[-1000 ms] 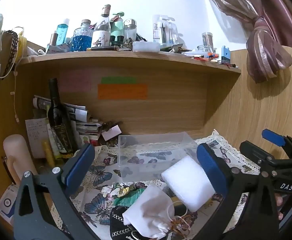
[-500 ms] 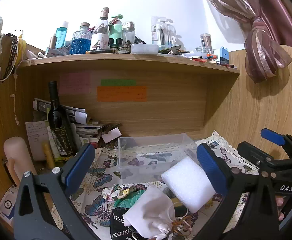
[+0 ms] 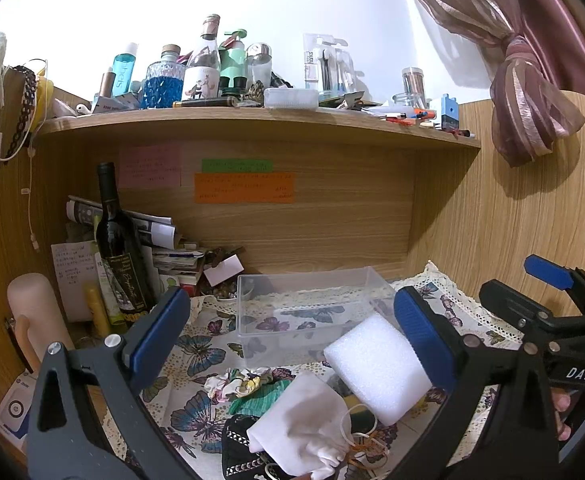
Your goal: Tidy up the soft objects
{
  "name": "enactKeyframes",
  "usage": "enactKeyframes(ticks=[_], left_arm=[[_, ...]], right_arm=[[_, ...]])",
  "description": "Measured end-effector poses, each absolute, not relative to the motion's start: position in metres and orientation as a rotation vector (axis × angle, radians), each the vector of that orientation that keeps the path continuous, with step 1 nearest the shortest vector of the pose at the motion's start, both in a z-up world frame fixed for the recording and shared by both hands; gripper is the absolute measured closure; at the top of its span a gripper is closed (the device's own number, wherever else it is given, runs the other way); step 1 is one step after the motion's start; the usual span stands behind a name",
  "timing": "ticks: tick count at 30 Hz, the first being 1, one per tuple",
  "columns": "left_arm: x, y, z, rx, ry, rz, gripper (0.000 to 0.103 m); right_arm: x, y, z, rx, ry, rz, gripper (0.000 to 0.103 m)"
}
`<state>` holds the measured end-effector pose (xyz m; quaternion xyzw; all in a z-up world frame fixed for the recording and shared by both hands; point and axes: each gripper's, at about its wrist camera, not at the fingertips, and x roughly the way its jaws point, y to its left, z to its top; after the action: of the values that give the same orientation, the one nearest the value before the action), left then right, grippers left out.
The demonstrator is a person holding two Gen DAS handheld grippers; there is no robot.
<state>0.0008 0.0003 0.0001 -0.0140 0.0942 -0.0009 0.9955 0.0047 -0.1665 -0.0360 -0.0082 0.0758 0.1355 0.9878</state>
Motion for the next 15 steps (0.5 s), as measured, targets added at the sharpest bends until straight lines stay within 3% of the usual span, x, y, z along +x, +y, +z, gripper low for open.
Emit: enactKeyframes(ticks=[15], left_arm=[[-0.0006, 0.0007, 0.0016, -0.04, 0.187, -0.012, 0.0]], right_arm=[[0.0041, -0.1681, -0.0337, -0.005, 0.152, 0.271, 0.0]])
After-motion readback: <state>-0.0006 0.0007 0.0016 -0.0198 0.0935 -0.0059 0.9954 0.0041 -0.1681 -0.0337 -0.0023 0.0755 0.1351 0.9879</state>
